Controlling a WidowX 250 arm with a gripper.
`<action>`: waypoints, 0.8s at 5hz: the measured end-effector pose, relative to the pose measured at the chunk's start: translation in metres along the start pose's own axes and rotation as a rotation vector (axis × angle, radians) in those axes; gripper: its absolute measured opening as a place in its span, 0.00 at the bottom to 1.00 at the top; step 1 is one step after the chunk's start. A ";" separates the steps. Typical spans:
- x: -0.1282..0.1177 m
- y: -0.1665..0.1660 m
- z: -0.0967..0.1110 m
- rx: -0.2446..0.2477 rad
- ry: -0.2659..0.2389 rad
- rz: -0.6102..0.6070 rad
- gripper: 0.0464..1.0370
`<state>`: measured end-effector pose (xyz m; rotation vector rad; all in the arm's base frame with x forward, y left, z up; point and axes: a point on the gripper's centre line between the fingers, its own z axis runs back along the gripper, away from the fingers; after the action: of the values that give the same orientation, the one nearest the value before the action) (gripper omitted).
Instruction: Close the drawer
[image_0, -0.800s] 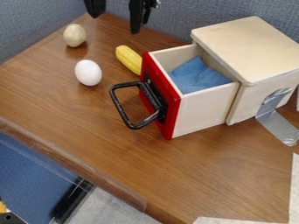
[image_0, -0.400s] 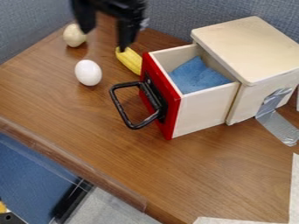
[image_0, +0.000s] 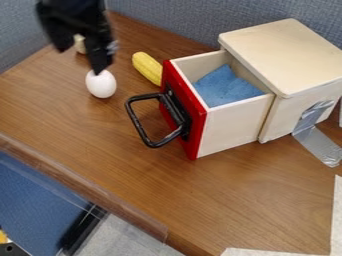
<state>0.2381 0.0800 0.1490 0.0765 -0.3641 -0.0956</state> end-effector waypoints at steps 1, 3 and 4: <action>-0.030 0.018 -0.032 -0.008 0.093 -0.055 0.96; -0.051 0.012 -0.086 0.030 0.227 -0.162 0.96; -0.052 0.003 -0.098 0.044 0.244 -0.190 0.96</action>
<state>0.2250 0.0945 0.0398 0.1648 -0.1140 -0.2637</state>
